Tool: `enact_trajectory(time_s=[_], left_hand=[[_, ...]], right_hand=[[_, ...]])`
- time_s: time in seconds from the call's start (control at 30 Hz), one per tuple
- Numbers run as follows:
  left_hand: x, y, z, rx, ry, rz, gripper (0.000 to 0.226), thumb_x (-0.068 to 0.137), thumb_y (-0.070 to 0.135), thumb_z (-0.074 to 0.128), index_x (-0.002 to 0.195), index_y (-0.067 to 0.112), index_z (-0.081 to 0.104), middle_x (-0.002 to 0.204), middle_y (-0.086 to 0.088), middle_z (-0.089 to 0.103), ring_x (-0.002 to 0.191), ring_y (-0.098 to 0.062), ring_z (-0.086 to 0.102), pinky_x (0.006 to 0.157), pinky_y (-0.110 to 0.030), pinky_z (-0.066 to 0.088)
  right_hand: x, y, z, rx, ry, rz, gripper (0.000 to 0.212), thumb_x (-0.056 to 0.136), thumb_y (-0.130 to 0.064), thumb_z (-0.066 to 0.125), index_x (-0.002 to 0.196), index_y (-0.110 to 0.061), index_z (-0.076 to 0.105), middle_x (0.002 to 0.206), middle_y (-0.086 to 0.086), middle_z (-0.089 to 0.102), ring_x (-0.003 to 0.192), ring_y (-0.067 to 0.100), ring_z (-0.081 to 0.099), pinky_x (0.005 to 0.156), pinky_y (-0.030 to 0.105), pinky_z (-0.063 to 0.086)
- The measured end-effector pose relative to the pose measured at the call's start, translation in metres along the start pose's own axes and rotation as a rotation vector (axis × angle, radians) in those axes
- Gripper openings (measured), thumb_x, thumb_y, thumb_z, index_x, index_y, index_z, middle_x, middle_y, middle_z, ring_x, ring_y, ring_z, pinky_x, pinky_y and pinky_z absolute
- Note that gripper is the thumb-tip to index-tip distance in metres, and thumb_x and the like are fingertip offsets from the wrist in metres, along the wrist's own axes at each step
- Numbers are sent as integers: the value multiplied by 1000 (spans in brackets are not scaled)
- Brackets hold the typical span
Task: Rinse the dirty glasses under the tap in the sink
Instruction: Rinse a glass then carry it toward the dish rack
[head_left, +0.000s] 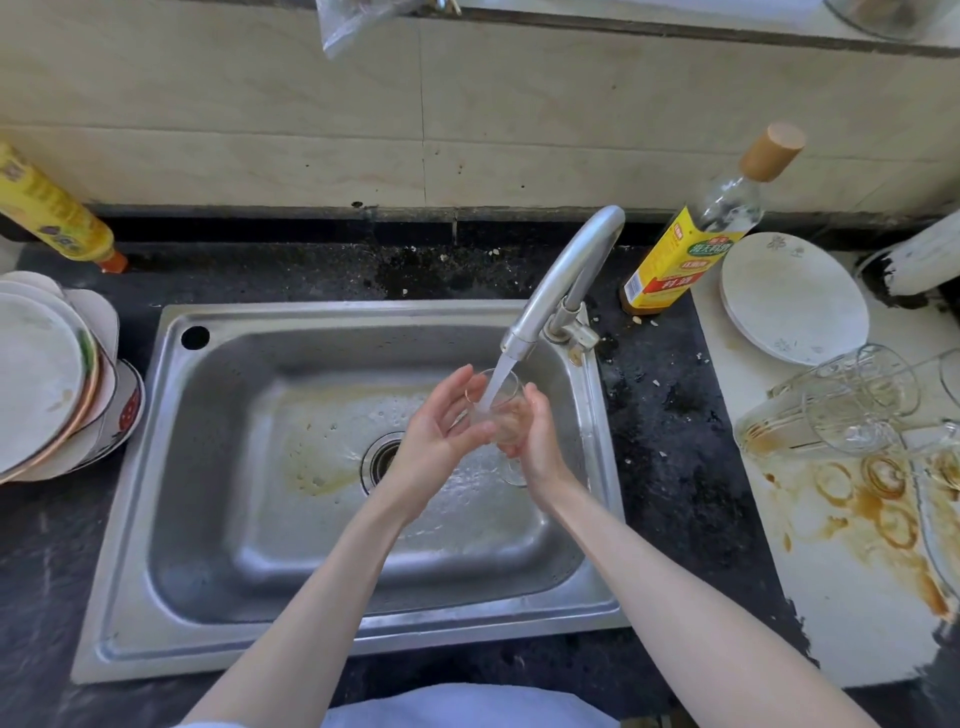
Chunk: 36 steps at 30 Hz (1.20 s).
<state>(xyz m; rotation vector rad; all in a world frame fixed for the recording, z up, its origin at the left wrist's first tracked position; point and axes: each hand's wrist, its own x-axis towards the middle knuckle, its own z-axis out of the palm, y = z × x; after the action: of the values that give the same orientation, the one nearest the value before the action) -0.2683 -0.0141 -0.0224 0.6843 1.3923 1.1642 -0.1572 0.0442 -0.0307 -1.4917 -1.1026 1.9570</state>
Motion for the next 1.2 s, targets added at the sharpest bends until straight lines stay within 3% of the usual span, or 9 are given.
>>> enact_trajectory(time_s=[0.1, 0.2, 0.4, 0.77, 0.83, 0.9, 1.0, 1.1, 1.2], left_hand=[[-2, 0, -3, -8, 39, 19, 67, 78, -8, 66, 136, 13, 41, 130, 0, 55, 118, -4, 53, 103, -23, 41], [-4, -1, -4, -25, 85, 35, 66, 75, -10, 68, 132, 15, 44, 128, -4, 57, 118, -6, 54, 103, -23, 41], [-8, -5, -6, -28, 74, 48, 66, 75, -7, 69, 130, 20, 45, 129, -2, 56, 118, -4, 53, 103, -24, 42], [-12, -11, -6, -22, 70, 33, 63, 78, 1, 69, 133, 19, 43, 128, 5, 56, 118, -3, 52, 99, -22, 44], [-13, -15, -9, -24, 52, -18, 50, 86, 8, 62, 132, 20, 45, 123, 11, 59, 112, 3, 55, 95, -19, 45], [-12, -23, -13, -106, 18, -122, 24, 94, 14, 52, 116, 16, 57, 107, 8, 68, 99, -2, 63, 95, -24, 47], [-9, -36, -12, -307, -61, -386, 29, 97, 22, 45, 107, 1, 60, 99, -12, 71, 95, -20, 67, 95, -34, 50], [-12, -42, 3, -364, 2, -559, 27, 97, 24, 45, 90, 1, 57, 81, -12, 66, 80, -19, 67, 76, -28, 54], [-13, -46, 14, -458, 66, -612, 21, 95, 22, 49, 90, 2, 53, 88, -15, 59, 84, -22, 61, 76, -32, 53]], right_hand=[[0, 1, 3, -7, -40, -11, 53, 100, -34, 14, 88, -9, 60, 49, -11, 58, 41, -1, 43, 49, 20, 26], [-2, -2, 6, -21, -54, -20, 52, 101, -30, 14, 73, -13, 53, 47, -12, 57, 41, -3, 46, 47, 15, 31], [-5, -2, 8, -25, -44, -13, 55, 101, -28, 11, 77, -19, 59, 49, -13, 59, 42, -5, 48, 46, 12, 33], [-9, -5, 6, -36, -120, 25, 55, 102, -29, 9, 84, -13, 59, 41, -13, 54, 37, -4, 47, 38, 8, 33], [-8, -6, 7, -204, -104, 95, 56, 102, -40, 10, 88, -15, 58, 48, -10, 55, 37, 0, 41, 38, 14, 29], [-6, -9, 6, -406, -125, 238, 58, 99, -52, 10, 94, -16, 55, 66, 3, 56, 42, 8, 35, 40, 19, 26], [-4, -18, 3, -623, -216, 490, 55, 99, -51, 12, 106, -6, 44, 76, 13, 51, 47, 11, 34, 41, 20, 26], [-2, -21, -3, -784, -230, 569, 54, 101, -44, 14, 127, -2, 36, 77, 13, 51, 47, 12, 41, 39, 20, 30], [0, -16, -7, -854, -206, 593, 54, 101, -43, 16, 141, -8, 22, 86, 17, 55, 48, 13, 45, 41, 21, 34]])
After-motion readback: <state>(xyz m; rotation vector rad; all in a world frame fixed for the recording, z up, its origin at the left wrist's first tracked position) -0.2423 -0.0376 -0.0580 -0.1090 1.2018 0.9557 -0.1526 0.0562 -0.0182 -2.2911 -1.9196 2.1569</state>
